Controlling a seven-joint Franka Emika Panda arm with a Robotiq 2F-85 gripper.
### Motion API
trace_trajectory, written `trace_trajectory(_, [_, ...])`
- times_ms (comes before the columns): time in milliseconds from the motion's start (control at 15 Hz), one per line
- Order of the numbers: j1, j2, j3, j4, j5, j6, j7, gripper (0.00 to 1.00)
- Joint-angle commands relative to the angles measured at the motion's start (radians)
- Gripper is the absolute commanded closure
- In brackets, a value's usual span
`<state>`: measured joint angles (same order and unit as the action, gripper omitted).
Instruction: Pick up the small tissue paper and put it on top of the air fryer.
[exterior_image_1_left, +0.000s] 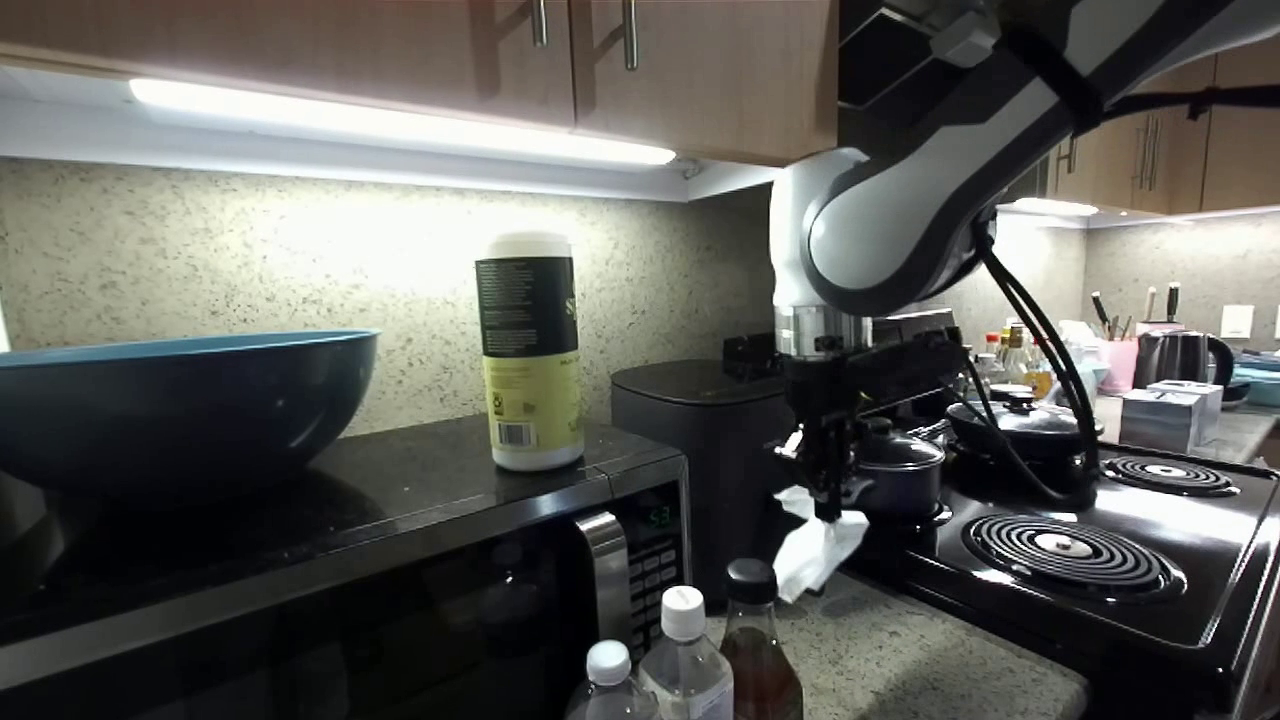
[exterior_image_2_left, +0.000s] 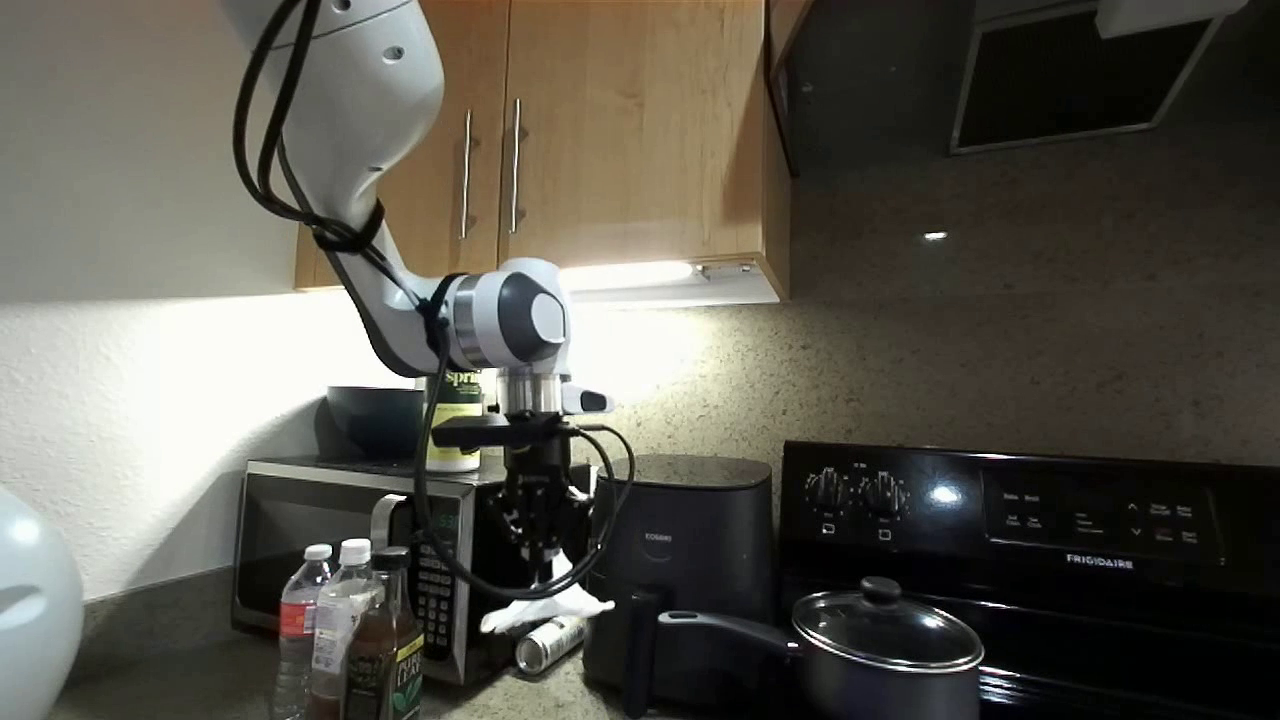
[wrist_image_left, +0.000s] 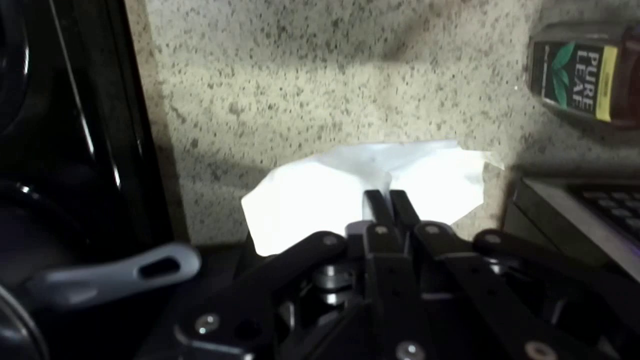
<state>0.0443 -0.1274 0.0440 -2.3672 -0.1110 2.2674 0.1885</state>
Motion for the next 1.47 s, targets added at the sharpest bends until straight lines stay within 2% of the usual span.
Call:
trace_trajectory(0, [-0.012,-0.079,0.035,0.055,-0.107,0.022,0.112,0.93])
trace_trajectory(267, [-0.031,-0.109,0.06,0.147,-0.185,0.026,0.226,0.93])
trace_trajectory(333, [-0.019,-0.096,0.049,0.134,-0.143,0.012,0.172,0.93])
trace_trajectory(667, [-0.018,-0.091,0.05,0.142,-0.145,0.009,0.175,0.93])
trace_trajectory(1133, [-0.111,-0.033,0.064,0.259,-0.334,0.205,0.469,0.93])
trace_trajectory(1400, [-0.134,0.053,0.049,0.345,-0.426,0.17,0.602,0.93])
